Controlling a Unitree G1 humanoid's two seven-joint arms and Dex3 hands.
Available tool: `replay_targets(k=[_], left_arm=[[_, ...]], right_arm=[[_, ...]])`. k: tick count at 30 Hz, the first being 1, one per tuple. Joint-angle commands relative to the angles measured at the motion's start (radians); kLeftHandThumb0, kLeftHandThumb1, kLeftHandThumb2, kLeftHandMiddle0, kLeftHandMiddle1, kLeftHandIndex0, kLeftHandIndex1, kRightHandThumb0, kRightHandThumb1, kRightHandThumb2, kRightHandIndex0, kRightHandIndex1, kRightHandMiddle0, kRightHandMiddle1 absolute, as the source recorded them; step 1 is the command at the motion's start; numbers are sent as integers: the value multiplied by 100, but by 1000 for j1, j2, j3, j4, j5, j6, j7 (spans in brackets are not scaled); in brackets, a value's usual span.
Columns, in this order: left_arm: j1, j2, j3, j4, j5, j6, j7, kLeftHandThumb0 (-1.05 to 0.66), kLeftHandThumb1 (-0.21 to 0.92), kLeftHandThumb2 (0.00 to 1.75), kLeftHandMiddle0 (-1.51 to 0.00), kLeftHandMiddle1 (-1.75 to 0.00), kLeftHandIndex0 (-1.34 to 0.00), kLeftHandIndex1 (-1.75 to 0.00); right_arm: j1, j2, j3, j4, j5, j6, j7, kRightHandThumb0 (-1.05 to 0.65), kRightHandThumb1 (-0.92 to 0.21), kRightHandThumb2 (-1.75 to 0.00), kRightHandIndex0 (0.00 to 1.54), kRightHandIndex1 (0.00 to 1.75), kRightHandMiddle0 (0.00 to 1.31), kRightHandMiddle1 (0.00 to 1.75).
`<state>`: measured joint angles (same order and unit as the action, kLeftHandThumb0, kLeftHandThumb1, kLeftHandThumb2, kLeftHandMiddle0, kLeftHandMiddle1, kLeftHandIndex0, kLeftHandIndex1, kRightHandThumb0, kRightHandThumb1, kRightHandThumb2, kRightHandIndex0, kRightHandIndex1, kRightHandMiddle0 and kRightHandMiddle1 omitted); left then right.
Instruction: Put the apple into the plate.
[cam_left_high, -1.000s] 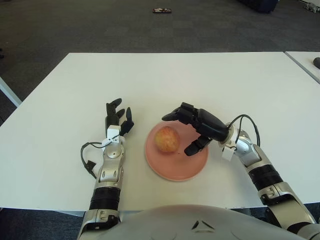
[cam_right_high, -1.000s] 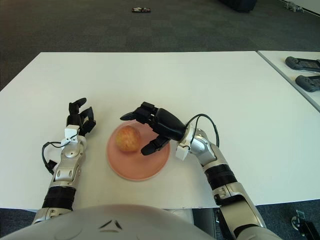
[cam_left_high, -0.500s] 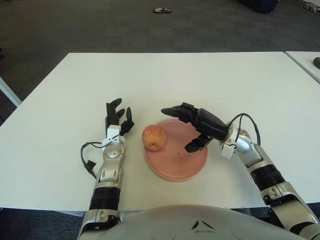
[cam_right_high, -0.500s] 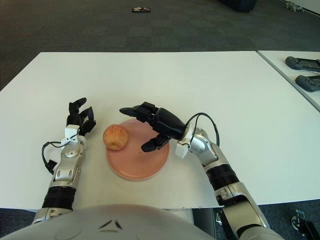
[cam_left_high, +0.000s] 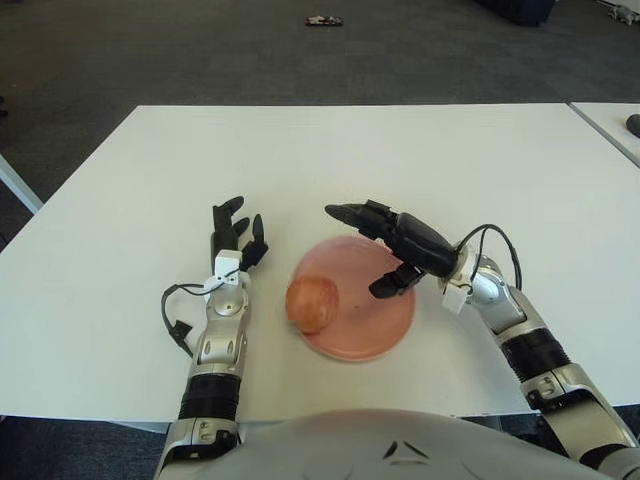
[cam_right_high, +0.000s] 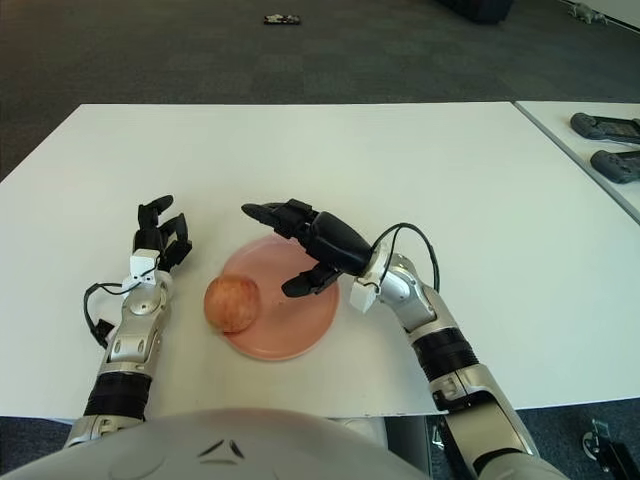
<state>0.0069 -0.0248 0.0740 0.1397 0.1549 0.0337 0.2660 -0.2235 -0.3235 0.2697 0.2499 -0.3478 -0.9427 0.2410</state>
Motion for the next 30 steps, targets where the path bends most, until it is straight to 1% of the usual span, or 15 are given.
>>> replay_targets(k=[1, 3, 4, 6, 9, 11, 13, 15, 16, 17, 18, 20, 21, 25, 30], left_arm=[[4, 6, 7, 18, -6, 3, 0, -81, 92, 70, -26, -61, 0, -95], [7, 7, 7, 17, -8, -4, -4, -81, 92, 70, -26, -61, 0, -95], [9, 8, 6, 16, -8, -5, -5, -82, 92, 70, -26, -61, 0, -95], [9, 8, 6, 15, -8, -5, -5, -82, 92, 71, -26, -61, 0, -95], [12, 8, 7, 11, -10, -1, -5, -83, 92, 71, -26, -61, 0, -95], [10, 8, 8, 13, -12, 1, -4, -83, 92, 71, -27, -62, 0, -96], [12, 8, 10, 12, -13, 2, -2, -83, 92, 71, -27, -62, 0, -96], [10, 8, 12, 17, -14, 1, -1, -82, 92, 71, -28, -62, 0, -97], [8, 8, 12, 20, -14, 0, 0, -82, 92, 70, -28, -62, 0, -97], [7, 8, 13, 22, -15, 0, 0, -82, 92, 70, -28, -62, 0, -97], [7, 8, 12, 22, -15, -1, 0, -81, 92, 70, -28, -62, 0, -97], [9, 9, 12, 22, -14, -4, 0, -81, 92, 70, -28, -62, 0, -97], [10, 9, 12, 21, -14, -5, -1, -81, 92, 69, -28, -62, 0, -97], [11, 9, 11, 20, -12, -7, -1, -81, 92, 70, -28, -62, 0, -98], [15, 10, 11, 17, -11, -5, -1, -81, 92, 71, -27, -63, 0, -98]], right_arm=[[-51, 15, -17, 39, 77, 7, -6, -86, -92, -85, 6, 25, 0, 17], [-76, 22, -20, 51, 158, 44, 26, -86, -92, -84, 8, 25, 0, 23], [-79, 30, -20, 50, 222, 70, 49, -87, -92, -84, 9, 26, 0, 27], [-79, 38, -26, 37, 315, 111, 82, -86, -92, -82, 11, 26, 0, 36], [-78, 40, -59, 10, 388, 157, 92, -84, -92, -81, 12, 26, 0, 42], [-78, 47, -79, 13, 395, 170, 84, -83, -92, -80, 12, 25, 0, 45], [-108, 48, -127, 118, 414, 152, 72, -83, -92, -79, 15, 27, 0, 50], [-121, 65, -180, 177, 417, 150, 23, -83, -92, -78, 17, 31, 0, 55], [-112, 90, -199, 156, 420, 194, -14, -84, -92, -77, 17, 39, 0, 60], [-106, 109, -212, 140, 422, 224, -39, -86, -92, -77, 18, 50, 0, 72], [-100, 129, -227, 130, 450, 268, -51, -86, -92, -77, 18, 54, 0, 76], [-91, 157, -247, 111, 496, 329, -61, -88, -92, -76, 18, 68, 0, 87], [-87, 168, -253, 100, 513, 351, -63, -88, -92, -75, 18, 72, 0, 88], [-78, 184, -266, 72, 521, 389, -61, -87, -92, -74, 18, 77, 0, 89], [-70, 194, -275, 50, 514, 409, -55, -87, -92, -73, 17, 78, 0, 90]])
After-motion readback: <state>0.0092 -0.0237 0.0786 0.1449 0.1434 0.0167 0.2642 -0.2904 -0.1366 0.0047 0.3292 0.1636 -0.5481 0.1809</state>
